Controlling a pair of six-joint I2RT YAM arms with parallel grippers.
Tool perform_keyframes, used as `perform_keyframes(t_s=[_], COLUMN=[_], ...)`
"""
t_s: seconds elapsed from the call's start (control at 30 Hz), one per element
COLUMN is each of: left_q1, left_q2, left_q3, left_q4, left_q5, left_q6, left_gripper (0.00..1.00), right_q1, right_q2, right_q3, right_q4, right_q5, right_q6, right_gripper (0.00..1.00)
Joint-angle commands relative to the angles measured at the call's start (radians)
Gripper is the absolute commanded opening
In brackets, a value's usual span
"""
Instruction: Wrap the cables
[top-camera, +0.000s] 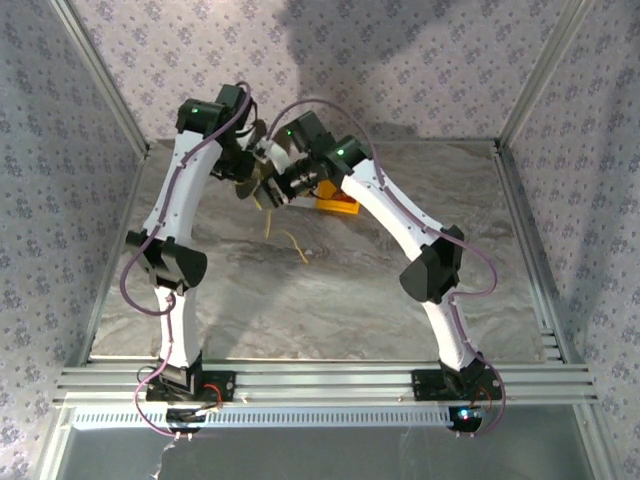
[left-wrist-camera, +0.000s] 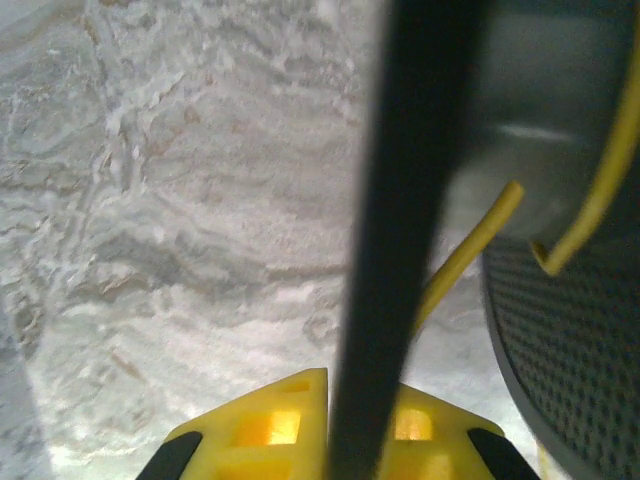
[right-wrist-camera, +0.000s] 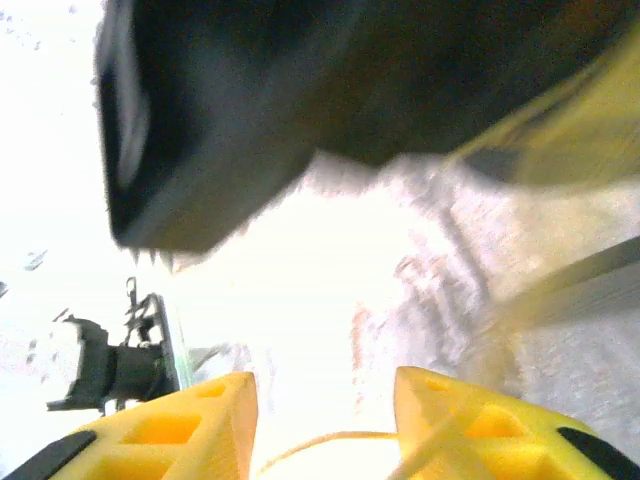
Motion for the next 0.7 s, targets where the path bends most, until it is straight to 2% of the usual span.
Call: perform_keyframes(t_s=[0.0, 0.1, 0.23, 0.47, 0.6, 0.67], left_q1=[0.044, 0.069, 0.087, 0.096, 0.095, 0.096], left_q2=[-0.117, -0.181, -0.263, -0.358, -0.426, -0.449], left_q3=[-0.035, -0.1, -0.174, -0.237, -0.309, -0.33], left_q4=[0.232, 0.295, 0.368, 0.436, 0.499, 0.517], left_q5=[0.058, 0.096, 0.116, 0.069, 0.034, 0.027], left_q6=[-0.088, -0.105, -0.107, -0.058, -0.025, -0.022], left_gripper=[0.0, 0.0, 0.0, 0.0, 0.0, 0.0], right_q1=[0.037, 0.03, 0.011, -0.053, -0.162, -0.247], right_q2=[-0.093, -0.147, -0.233, -0.453, -0.642, -0.719], right_q3=[-0.095, -0.182, -0.305, -0.564, -0.742, -0.81], right_q4=[-0.004, 0.033, 0.088, 0.197, 0.28, 0.317], right_q5=[-0.084, -0.083, -0.077, -0.104, -0.105, -0.12], right_q6=[-0.008, -0.001, 0.01, 0.046, 0.111, 0.153], right_gripper=[0.54, 0.65, 0.73, 0.86, 0.98, 1.0])
